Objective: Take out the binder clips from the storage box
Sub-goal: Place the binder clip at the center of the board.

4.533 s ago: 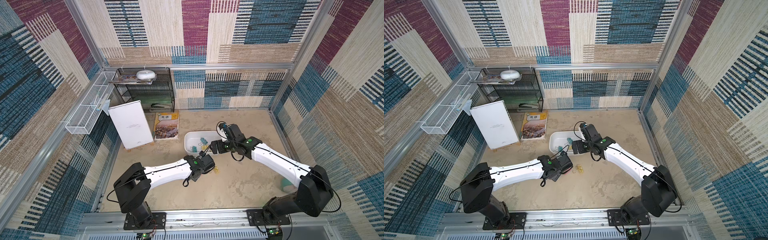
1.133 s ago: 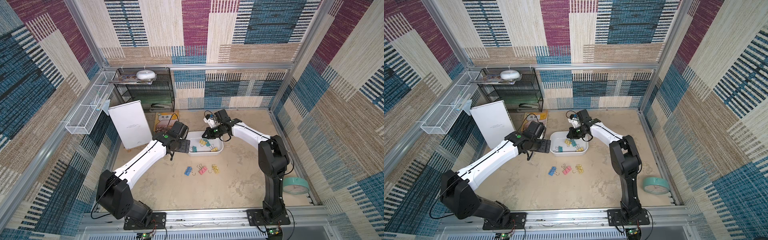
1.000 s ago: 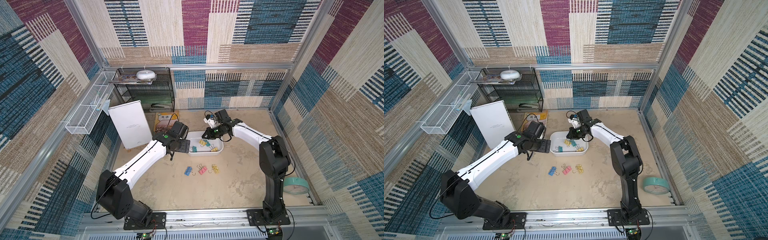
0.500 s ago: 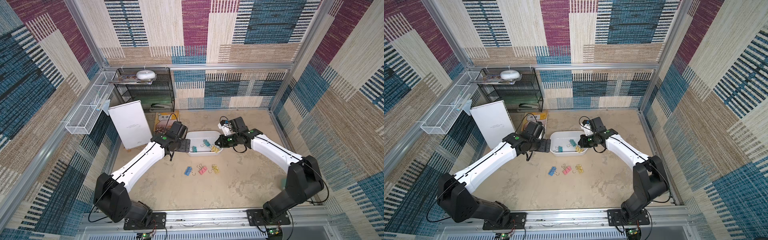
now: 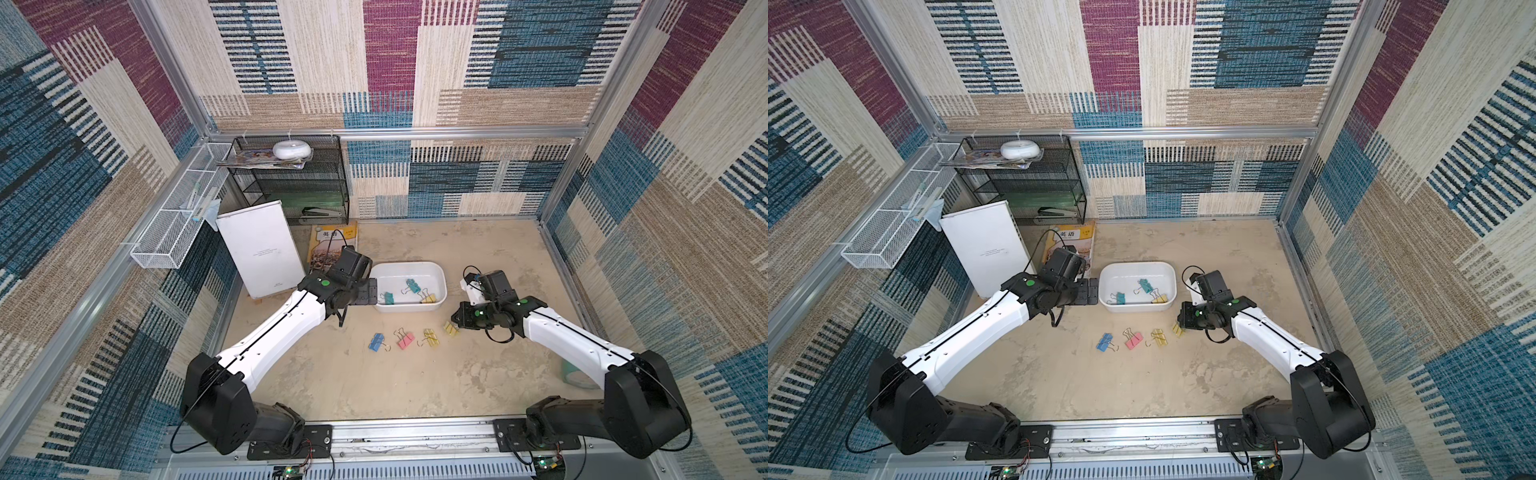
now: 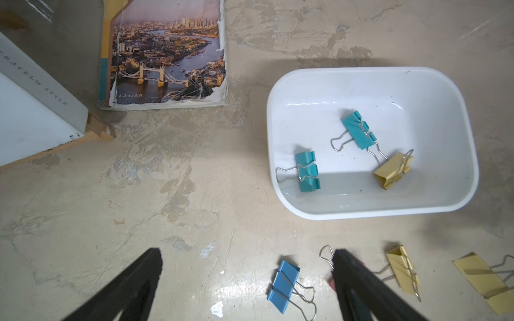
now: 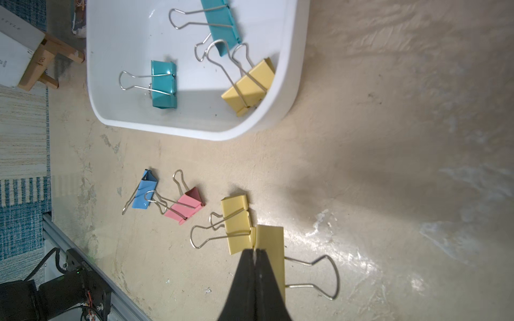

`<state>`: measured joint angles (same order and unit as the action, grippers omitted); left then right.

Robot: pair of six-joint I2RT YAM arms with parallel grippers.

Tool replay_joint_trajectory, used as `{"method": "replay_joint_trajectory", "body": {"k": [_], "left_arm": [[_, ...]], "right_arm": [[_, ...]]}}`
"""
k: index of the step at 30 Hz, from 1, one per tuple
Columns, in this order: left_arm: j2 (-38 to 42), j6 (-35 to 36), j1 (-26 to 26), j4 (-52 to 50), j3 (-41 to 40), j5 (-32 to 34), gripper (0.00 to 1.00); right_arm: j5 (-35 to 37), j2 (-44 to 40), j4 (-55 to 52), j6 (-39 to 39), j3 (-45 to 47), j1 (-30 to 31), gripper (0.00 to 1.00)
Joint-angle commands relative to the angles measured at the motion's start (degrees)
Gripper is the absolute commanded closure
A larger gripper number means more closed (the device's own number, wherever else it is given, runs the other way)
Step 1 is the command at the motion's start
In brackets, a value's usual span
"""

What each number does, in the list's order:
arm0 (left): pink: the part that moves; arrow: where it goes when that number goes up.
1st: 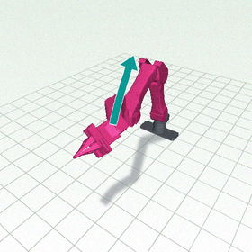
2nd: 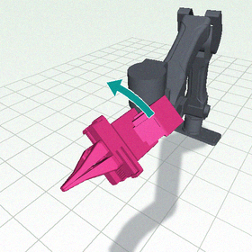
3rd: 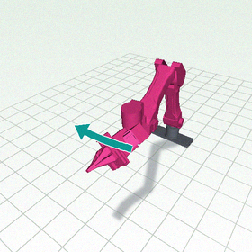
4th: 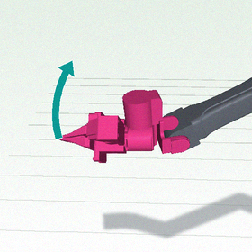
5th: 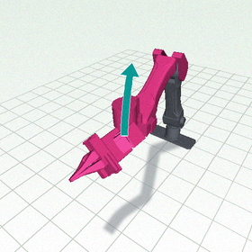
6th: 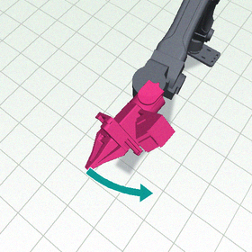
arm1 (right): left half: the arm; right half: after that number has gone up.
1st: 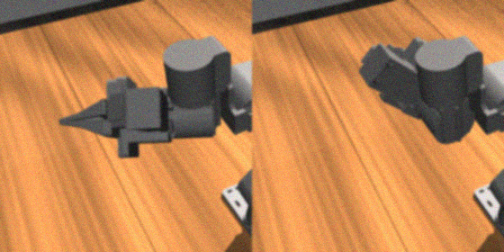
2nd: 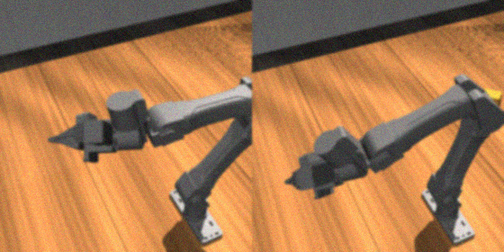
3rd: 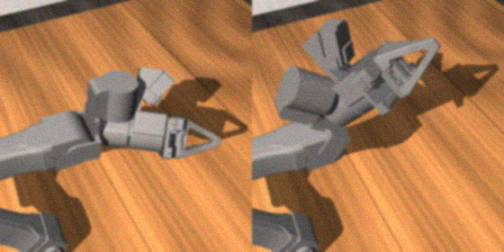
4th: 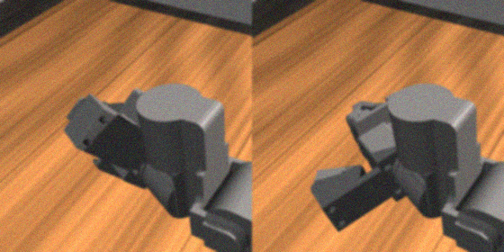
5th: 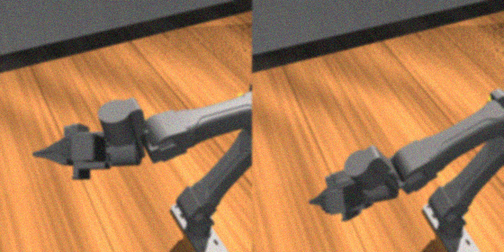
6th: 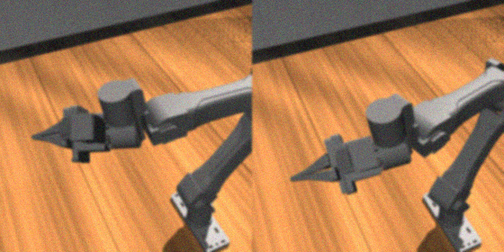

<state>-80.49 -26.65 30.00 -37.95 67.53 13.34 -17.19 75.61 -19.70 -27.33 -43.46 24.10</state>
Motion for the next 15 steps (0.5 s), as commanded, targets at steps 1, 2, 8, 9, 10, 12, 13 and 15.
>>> {"method": "replay_joint_trajectory", "body": {"k": [1,2,8,9,10,12,13,15], "left_arm": [[1.9,-1.6,0.0,3.2,-2.1,2.5,0.00],[2.5,-1.9,-0.1,3.8,-2.7,2.1,0.01],[2.2,-3.3,-0.8,1.6,-1.9,-0.9,0.01],[2.0,-3.1,-0.8,1.3,-1.7,-1.7,0.01],[1.8,-3.0,-0.8,1.2,-1.5,-2.3,0.01],[2.0,-2.9,-0.8,1.2,-1.4,-3.0,0.01],[2.2,-2.9,-0.9,1.2,-1.5,-3.0,0.01],[2.6,-2.7,-0.8,1.4,-1.6,-3.4,0.01]], "right_arm": [[-0.1,-0.5,3.8,-0.6,2.1,0.0,1.00],[-0.3,-0.5,4.6,-0.7,2.9,0.0,1.00],[-1.7,1.7,8.0,0.4,4.5,0.0,1.00],[-1.5,2.1,8.5,0.5,4.5,-0.1,1.00],[-1.5,2.5,9.1,0.6,4.6,-0.1,1.00],[-1.5,2.9,10.1,0.7,4.8,0.0,1.00],[-1.5,3.0,10.6,0.7,5.0,-0.1,1.00],[-0.8,3.3,11.5,0.7,5.4,-0.1,1.00]]}}
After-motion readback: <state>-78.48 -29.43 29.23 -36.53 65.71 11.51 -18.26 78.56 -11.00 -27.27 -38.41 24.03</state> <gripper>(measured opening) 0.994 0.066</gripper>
